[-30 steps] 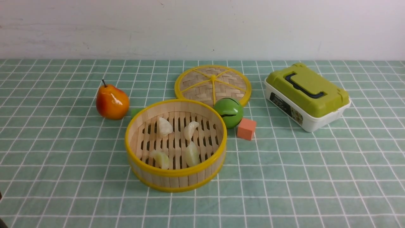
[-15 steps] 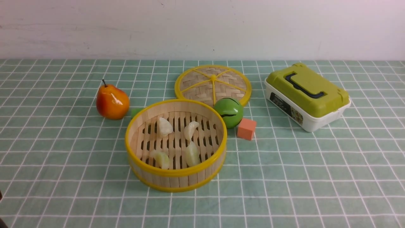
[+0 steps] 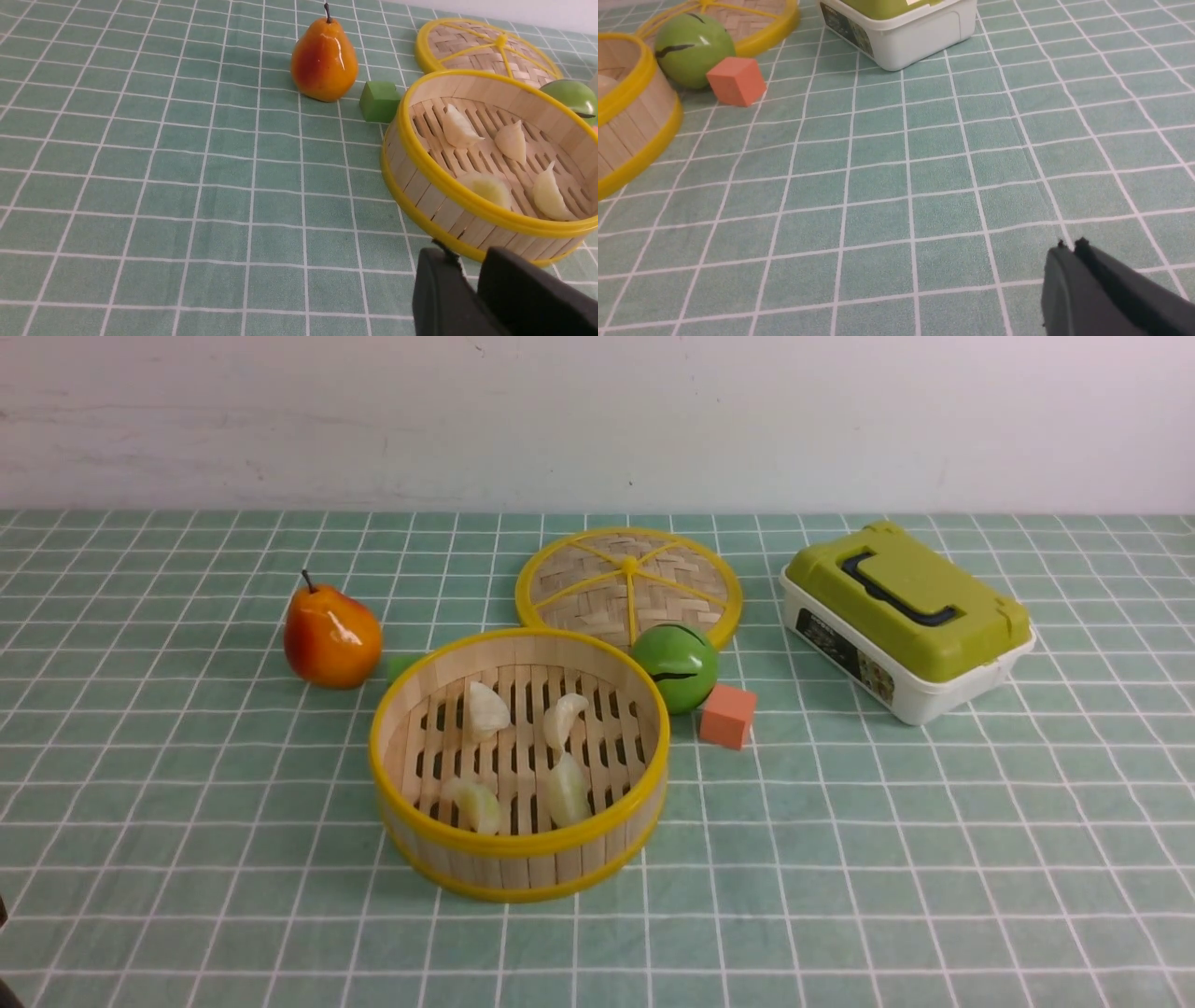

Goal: Put the dumplings into the steamer on the table with the blue tablecloth.

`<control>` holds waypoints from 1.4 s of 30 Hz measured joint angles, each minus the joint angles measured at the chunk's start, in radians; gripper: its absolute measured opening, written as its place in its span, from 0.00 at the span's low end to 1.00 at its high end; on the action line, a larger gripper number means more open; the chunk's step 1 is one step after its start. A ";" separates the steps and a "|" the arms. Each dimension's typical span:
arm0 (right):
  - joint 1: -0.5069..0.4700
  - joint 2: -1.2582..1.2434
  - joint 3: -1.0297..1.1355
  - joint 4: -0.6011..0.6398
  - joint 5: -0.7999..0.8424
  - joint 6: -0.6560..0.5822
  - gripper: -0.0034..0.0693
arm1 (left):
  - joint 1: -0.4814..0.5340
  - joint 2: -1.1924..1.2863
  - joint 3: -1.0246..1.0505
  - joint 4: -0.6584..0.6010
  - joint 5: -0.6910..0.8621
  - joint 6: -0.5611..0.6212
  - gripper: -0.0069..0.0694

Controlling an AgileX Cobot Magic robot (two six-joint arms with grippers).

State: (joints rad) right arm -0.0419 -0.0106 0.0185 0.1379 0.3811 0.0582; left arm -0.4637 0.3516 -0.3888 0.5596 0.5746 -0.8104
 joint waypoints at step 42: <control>0.000 -0.001 -0.001 -0.003 0.004 0.003 0.11 | 0.348 -0.362 0.419 -0.516 -0.197 0.586 0.39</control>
State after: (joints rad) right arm -0.0419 -0.0115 0.0180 0.1353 0.3852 0.0614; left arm -0.1160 -0.0106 0.0305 0.0435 0.3774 -0.2245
